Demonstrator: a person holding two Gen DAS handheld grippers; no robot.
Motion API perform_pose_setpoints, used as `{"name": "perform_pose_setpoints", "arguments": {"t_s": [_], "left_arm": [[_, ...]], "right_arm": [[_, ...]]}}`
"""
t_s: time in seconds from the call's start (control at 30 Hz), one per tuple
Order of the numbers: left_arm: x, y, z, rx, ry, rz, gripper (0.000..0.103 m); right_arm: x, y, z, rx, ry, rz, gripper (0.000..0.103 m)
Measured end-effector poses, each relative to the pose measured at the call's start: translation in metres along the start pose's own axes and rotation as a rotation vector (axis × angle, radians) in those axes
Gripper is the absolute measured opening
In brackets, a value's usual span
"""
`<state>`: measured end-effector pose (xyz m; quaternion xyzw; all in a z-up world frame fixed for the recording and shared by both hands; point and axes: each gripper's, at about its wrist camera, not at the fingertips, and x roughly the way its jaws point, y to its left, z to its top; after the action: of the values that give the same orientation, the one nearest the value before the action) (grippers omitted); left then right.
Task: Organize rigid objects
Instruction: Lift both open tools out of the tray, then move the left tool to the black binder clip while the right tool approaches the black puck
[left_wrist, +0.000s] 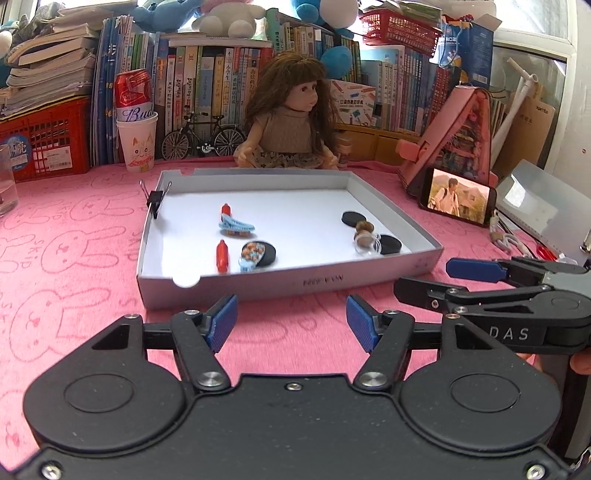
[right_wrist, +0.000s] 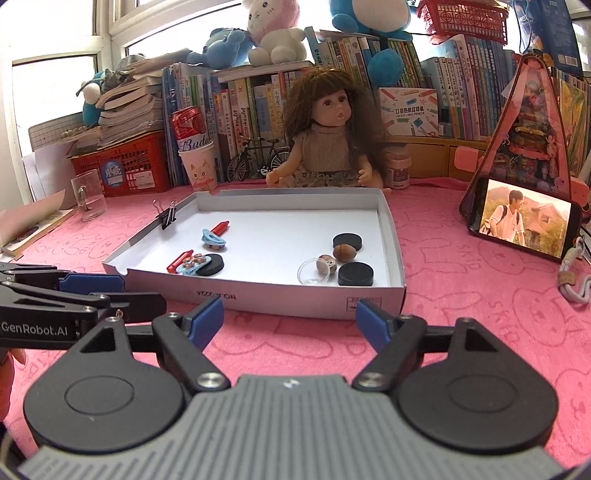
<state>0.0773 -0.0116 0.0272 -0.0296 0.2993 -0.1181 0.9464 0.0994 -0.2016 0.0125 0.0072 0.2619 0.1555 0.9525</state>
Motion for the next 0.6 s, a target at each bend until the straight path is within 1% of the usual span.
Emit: {"name": "perform_pose_setpoints", "arguments": {"t_s": [0.33,0.47,0.6], "left_arm": [[-0.019,-0.004,-0.027,0.012,0.031,-0.011,0.064],[-0.032,-0.005,-0.034,0.024,0.016,-0.024,0.065],[-0.043,-0.008,-0.037,0.047,0.001,-0.019,0.066]], "right_arm": [[-0.012,0.009,-0.019,-0.011,0.026,0.011,0.087],[-0.019,0.011,-0.029,-0.029,0.032,0.022,0.087],[-0.027,0.013,-0.037,-0.038,0.031,0.035,0.087]]}}
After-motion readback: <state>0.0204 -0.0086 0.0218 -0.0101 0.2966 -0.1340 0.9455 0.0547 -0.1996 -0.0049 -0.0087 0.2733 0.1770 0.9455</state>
